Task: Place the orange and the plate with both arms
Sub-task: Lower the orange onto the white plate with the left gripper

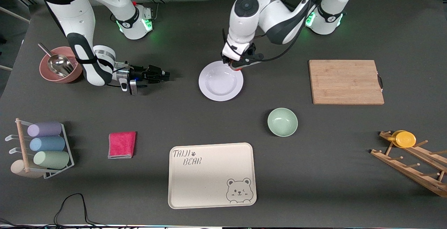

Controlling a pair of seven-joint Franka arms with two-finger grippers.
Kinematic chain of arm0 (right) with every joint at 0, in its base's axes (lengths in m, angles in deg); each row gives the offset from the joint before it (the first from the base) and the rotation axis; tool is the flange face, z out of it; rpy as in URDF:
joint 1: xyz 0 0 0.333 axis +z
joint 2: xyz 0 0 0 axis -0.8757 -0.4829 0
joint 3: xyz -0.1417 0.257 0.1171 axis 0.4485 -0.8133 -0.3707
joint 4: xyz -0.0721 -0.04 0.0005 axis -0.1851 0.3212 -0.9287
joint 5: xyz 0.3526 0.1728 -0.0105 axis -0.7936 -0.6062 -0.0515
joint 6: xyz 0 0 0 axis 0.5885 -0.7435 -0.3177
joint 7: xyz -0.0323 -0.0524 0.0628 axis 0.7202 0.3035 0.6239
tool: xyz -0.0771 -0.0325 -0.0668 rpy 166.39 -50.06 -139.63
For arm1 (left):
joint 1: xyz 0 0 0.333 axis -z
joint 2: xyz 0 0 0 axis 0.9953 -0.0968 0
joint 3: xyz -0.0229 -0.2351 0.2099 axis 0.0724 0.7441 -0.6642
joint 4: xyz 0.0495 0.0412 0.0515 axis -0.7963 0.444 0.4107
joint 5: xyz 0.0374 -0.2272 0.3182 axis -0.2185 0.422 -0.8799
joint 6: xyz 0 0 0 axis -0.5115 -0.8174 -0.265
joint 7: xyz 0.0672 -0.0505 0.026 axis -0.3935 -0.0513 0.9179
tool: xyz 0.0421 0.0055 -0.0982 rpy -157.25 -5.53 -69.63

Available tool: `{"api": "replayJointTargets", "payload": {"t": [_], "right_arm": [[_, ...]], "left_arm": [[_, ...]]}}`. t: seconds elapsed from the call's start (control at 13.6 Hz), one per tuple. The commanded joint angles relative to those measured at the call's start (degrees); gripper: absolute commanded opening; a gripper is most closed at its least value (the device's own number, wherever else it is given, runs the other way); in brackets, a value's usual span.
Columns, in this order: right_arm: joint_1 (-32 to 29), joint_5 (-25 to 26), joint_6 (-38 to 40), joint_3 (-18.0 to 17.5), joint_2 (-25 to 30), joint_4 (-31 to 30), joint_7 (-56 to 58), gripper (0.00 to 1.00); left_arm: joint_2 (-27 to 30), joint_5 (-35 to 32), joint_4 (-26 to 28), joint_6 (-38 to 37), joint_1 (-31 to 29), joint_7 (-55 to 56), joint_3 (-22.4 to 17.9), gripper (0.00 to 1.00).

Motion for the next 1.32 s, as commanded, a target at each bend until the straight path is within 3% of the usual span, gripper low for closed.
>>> {"api": "replayJointTargets", "payload": {"t": [0.0, 0.15, 0.51, 0.73, 1.1, 1.17, 1.25], "right_arm": [[0.08, -1.46, 0.87, 0.09, -0.47, 0.23, 1.73, 0.36], [0.08, -1.55, 0.87, 0.09, -0.56, 0.23, 1.73, 0.31], [-0.10, -3.39, 0.87, 0.09, -3.27, 0.49, 1.65, 0.31], [-0.10, -3.75, 0.87, 0.09, -3.90, 1.02, 1.65, 0.31], [-0.10, -3.84, 0.87, 0.09, -4.51, 1.10, 1.30, 0.32], [-0.10, -3.84, 0.87, 0.09, -4.51, 1.10, 1.12, 0.32], [-0.10, -3.84, 0.87, 0.09, -4.51, 1.10, 1.03, 0.32]], "left_arm": [[-7.27, -5.45, -6.73, -1.06, 3.41, 7.41, -0.76, 0.00], [-10.79, -8.00, -9.10, -0.98, 4.91, 10.66, -1.20, 0.00], [-20.99, -17.58, -14.56, -0.89, 6.67, 18.58, -1.29, 0.00], [-23.19, -18.12, -14.65, 1.91, 7.29, 20.51, -1.64, 0.00], [-24.78, -18.21, -14.74, 5.70, 10.27, 21.22, -5.85, 0.00], [-24.78, -18.21, -14.74, 5.70, 10.27, 21.31, -5.94, 0.35], [-24.69, -18.21, -14.65, 5.53, 10.36, 21.31, -6.03, 0.99]]}}
